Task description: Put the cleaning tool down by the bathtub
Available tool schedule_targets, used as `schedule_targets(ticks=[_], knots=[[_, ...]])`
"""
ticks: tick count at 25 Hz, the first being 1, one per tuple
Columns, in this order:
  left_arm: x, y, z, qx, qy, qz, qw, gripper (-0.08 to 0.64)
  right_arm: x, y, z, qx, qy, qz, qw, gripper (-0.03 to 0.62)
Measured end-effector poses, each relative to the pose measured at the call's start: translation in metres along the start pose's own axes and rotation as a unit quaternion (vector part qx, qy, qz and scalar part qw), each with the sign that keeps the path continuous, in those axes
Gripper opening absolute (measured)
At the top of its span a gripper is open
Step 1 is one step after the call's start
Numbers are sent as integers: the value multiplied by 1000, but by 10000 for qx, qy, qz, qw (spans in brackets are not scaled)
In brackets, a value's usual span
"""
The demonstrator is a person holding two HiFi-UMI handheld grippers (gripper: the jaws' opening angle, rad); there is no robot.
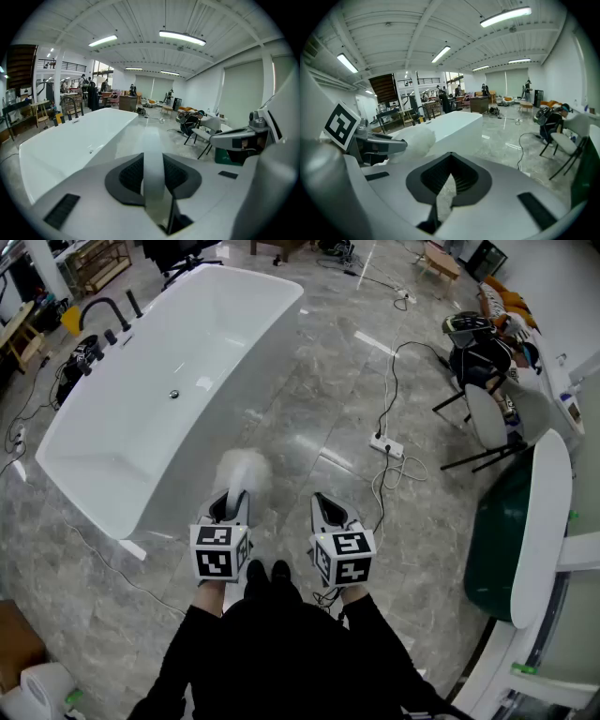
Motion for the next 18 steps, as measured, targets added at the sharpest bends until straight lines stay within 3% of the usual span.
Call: schedule_targets(ticks=[18], knots=[[-2,-4,-8,-88,-71,30,9999,95,3,-11,-8,-173,82,-148,9997,0]])
Point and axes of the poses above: the fingertips, and each gripper's own axes: z backward along the fingers, x to its right, y out of its top, the point moved 1 cm from there along z, backward along the fingers, and after that the axes turned 3 degrees about y, right-handed, at the moved point
